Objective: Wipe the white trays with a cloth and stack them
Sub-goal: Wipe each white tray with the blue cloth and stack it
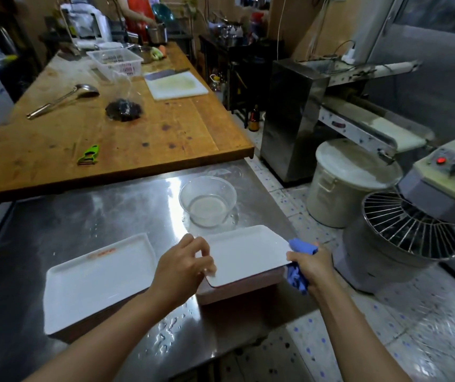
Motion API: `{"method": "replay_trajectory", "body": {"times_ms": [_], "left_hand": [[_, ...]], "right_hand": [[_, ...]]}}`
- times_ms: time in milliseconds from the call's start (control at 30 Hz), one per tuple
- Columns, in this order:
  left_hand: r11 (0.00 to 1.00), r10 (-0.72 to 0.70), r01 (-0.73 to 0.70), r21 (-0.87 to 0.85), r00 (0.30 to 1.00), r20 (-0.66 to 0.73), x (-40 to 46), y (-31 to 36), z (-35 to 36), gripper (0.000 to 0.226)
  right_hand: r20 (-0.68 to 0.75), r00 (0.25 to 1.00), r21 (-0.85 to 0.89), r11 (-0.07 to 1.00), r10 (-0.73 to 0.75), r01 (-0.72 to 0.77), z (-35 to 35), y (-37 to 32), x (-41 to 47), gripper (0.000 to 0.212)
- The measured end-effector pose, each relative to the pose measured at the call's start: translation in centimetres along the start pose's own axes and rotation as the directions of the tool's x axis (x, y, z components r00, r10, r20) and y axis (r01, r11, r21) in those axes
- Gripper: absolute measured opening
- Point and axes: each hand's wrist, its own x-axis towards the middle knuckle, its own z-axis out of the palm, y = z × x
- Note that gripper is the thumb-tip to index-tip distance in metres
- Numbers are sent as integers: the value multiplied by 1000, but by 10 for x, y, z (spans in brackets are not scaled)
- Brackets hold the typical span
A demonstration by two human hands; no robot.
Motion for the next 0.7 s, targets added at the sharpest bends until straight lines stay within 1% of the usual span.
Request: {"method": "replay_trajectory", "body": {"times_ms": [67,167,267,400,600,700], "left_hand": [[993,-116,115,15,991,66,-3,-4,9,35],[983,-184,180,47,976,119,-9,-12,20,39],[978,-202,193,74,968,149,-13,-19,28,37],[968,-251,243,65,953,172,-17,-25,38,29],[964,-262,248,91,946,192,-25,-32,46,37],[959,-280,265,98,938,204,-27,-34,49,39]], "right_hand": [[-11,1000,-75,997,5,-5,2,9,1,21],[-51,997,-141,988,-63,56,6,22,3,26],[-79,984,-214,967,-158,138,13,29,3,28],[-61,957,-321,914,-282,249,21,30,3,26],[-30,943,-446,849,-331,284,19,33,3,20],[-53,950,-474,845,-308,247,16,32,3,16]]}}
